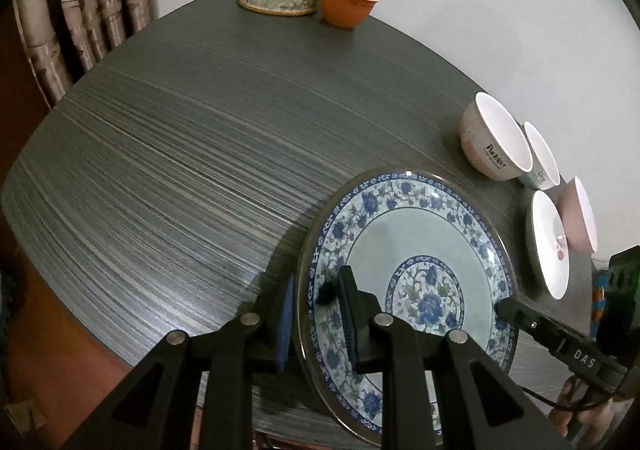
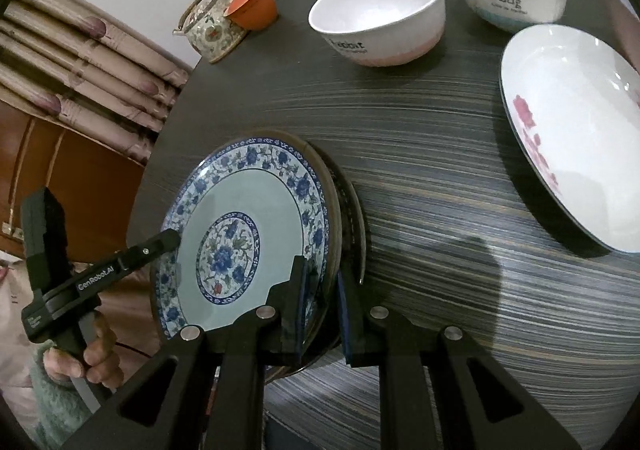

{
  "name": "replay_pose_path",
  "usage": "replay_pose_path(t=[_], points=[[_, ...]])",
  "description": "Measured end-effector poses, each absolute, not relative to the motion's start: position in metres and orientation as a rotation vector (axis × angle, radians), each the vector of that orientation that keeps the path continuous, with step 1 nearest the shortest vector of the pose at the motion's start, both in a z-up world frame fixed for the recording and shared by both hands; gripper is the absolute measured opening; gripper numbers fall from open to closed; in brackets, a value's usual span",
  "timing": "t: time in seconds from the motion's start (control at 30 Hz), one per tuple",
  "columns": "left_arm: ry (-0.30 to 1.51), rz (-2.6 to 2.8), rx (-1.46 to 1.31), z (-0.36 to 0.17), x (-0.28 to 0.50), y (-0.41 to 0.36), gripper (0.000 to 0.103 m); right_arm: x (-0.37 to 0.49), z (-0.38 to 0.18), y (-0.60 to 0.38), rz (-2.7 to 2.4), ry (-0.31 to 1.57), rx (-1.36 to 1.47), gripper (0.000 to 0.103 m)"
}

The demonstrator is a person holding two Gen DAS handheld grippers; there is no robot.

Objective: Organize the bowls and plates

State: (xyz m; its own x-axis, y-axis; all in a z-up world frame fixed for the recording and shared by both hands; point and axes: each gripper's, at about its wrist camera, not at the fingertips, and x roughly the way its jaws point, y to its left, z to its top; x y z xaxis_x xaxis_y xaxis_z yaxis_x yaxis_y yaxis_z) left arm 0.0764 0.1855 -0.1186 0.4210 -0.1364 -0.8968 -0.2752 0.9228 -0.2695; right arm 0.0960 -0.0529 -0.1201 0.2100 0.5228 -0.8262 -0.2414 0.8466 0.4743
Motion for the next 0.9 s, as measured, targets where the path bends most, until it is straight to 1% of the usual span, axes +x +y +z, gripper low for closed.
replay_pose_path(t=[0.27, 0.47, 0.8, 0.9], points=[[1.156, 0.096, -0.427, -0.129, 0.078, 0.19, 0.022, 0.099, -0.12, -0.042, 0.511, 1.24, 0.209, 0.016], [1.159, 0.113, -0.406, -0.132, 0.079, 0.185, 0.024, 0.099, -0.12, -0.036, 0.493, 1.232, 0.189, 0.017], [1.159, 0.128, -0.407, -0.137, 0.08, 0.182, 0.026, 0.093, -0.118, -0.026, 0.469, 1.193, 0.116, 0.021], [1.155, 0.13, -0.396, -0.137, 0.079, 0.181, 0.026, 0.092, -0.117, -0.025, 0.467, 1.191, 0.114, 0.024]])
